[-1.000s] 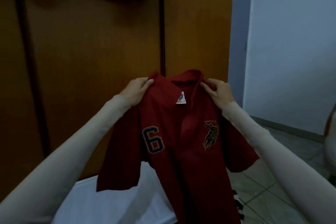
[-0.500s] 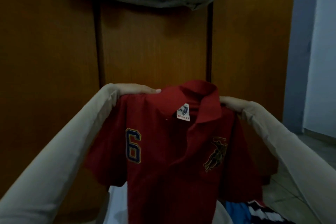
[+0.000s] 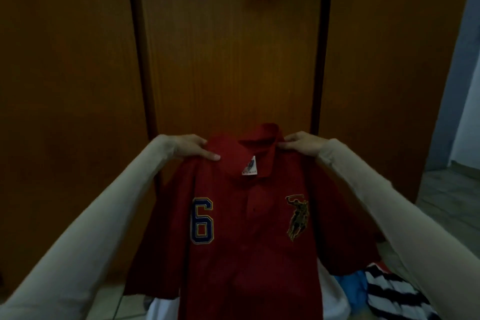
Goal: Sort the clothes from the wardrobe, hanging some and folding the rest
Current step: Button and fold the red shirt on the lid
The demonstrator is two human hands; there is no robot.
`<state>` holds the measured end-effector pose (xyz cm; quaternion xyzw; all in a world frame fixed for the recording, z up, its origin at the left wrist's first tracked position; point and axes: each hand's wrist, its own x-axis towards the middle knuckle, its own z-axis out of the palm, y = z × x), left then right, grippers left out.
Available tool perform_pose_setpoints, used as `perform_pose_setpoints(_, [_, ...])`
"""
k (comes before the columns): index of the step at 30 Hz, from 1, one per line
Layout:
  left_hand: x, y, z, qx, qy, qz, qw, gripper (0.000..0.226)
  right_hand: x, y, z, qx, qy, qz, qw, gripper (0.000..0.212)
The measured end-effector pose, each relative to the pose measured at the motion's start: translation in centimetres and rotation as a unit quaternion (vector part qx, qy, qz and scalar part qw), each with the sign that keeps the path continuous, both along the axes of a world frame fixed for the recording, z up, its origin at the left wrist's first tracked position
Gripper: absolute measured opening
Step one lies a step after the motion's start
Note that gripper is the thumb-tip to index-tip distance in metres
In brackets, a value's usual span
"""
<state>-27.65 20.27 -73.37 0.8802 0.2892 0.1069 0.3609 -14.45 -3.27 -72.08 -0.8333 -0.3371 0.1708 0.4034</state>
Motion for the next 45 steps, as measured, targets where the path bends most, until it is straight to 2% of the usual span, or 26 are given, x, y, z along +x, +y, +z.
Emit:
perform_pose_setpoints(1, [0.3,0.0,-1.2,0.012,-0.008,0.004,1.0,0.065,0.8,1.0,-1.4,-0.013,-0.022,-0.026,0.999,0.041])
perform_pose_setpoints(2, [0.6,-0.3,-3.0,0.055,0.002,0.023,0.998,0.059,1.4,2.2,-3.1,-0.056,-0.098,-0.056,0.992,0.041])
perform_pose_setpoints(4, [1.5,-1.0,-7.8,0.202,0.032,0.082,0.975,0.05,1.6,4.4,-8.1,-0.109,-0.241,-0.135,0.955,0.035])
perform_pose_setpoints(5, [1.6,-1.5,-10.8,0.239,0.043,0.108,0.964,0.049,1.5,5.3,-10.9,-0.08,-0.231,-0.16,0.956,0.03])
perform_pose_setpoints(7, [1.5,-2.8,-17.6,0.217,0.034,0.116,0.969,0.044,1.7,6.3,-16.9,-0.055,-0.148,-0.164,0.974,0.021])
perform_pose_setpoints(9, [0.9,-4.7,-24.0,0.157,0.043,0.075,0.984,0.034,1.2,6.8,-22.5,-0.127,-0.077,-0.086,0.985,0.016])
perform_pose_setpoints(11, [0.0,-6.0,-28.0,0.173,0.073,0.034,0.982,0.035,0.3,6.5,-26.4,-0.196,-0.066,0.007,0.978,0.019])
perform_pose_setpoints(13, [-0.2,-6.6,-30.1,0.202,0.108,0.004,0.973,0.04,-0.4,6.2,-28.9,-0.223,-0.082,0.079,0.968,0.036])
perform_pose_setpoints(15, [-0.4,-6.8,-30.9,0.23,0.131,-0.011,0.964,0.043,-1.0,5.7,-30.7,-0.243,-0.126,0.115,0.955,0.05])
perform_pose_setpoints(21, [-0.4,-7.1,-31.7,0.275,0.156,0.0,0.949,0.047,-2.5,4.2,-33.4,-0.262,-0.249,0.084,0.929,0.057])
perform_pose_setpoints(23, [-0.5,-7.2,-31.8,0.281,0.16,-0.002,0.946,0.048,-2.4,4.1,-33.5,-0.267,-0.253,0.087,0.926,0.051])
perform_pose_setpoints(31, [-1.4,-7.9,-31.8,0.279,0.181,-0.012,0.943,0.049,-2.8,3.1,-33.5,-0.272,-0.257,0.096,0.923,0.051])
perform_pose_setpoints(33, [-2.1,-8.5,-31.9,0.282,0.191,-0.014,0.94,0.058,-3.1,2.6,-33.5,-0.27,-0.257,0.1,0.923,0.051])
perform_pose_setpoints(35, [-3.0,-9.1,-31.8,0.28,0.192,-0.018,0.941,0.076,-3.5,2.0,-33.5,-0.266,-0.251,0.107,0.924,0.051])
perform_pose_setpoints(39, [-3.4,-9.3,-31.3,0.261,0.195,-0.012,0.945,0.049,-3.4,1.6,-33.1,-0.206,-0.19,0.105,0.954,0.05])
perform_pose_setpoints(42, [-2.1,-9.2,-30.5,0.266,0.174,0.017,0.948,0.043,-3.0,2.8,-32.1,-0.128,-0.113,0.025,0.985,0.036])
perform_pose_setpoints(45, [-0.6,-9.5,-30.4,0.247,0.132,0.031,0.959,0.038,-3.2,4.7,-31.1,-0.072,-0.05,-0.067,0.994,0.028])
